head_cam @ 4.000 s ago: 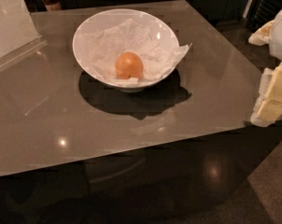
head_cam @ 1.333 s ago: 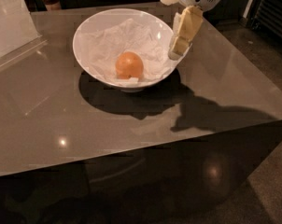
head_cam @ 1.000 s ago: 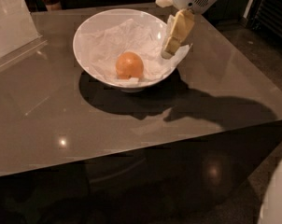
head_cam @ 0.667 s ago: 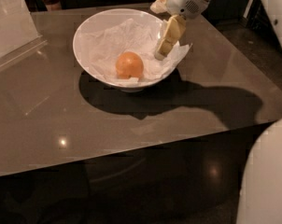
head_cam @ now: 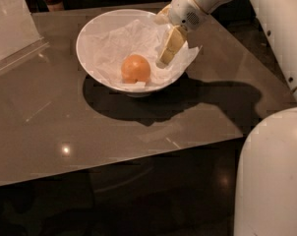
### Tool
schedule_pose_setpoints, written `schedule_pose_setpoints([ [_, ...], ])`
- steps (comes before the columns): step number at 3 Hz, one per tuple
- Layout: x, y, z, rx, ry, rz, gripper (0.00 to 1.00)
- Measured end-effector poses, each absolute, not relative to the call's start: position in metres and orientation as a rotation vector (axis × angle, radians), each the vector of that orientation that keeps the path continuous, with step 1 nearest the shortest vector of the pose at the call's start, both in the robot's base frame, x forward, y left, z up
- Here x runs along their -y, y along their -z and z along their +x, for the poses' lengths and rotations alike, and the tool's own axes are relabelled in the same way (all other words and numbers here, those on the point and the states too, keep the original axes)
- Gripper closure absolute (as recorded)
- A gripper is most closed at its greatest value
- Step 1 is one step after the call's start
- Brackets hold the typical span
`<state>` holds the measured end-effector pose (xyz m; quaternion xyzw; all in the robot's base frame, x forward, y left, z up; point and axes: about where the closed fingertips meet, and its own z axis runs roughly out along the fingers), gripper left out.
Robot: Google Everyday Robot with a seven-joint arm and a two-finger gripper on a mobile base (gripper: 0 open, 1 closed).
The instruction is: Pick orange from white bowl
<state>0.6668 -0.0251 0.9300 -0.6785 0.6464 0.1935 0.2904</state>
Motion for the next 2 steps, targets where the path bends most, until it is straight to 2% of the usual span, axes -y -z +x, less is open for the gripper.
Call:
schedule_pose_setpoints([
  [1, 0.025, -0.930, 0.667, -1.724, -0.516, -1.810, 0.17],
  [2, 0.018, -0.919, 0.669, -1.700, -0.564, -1.797, 0.19],
])
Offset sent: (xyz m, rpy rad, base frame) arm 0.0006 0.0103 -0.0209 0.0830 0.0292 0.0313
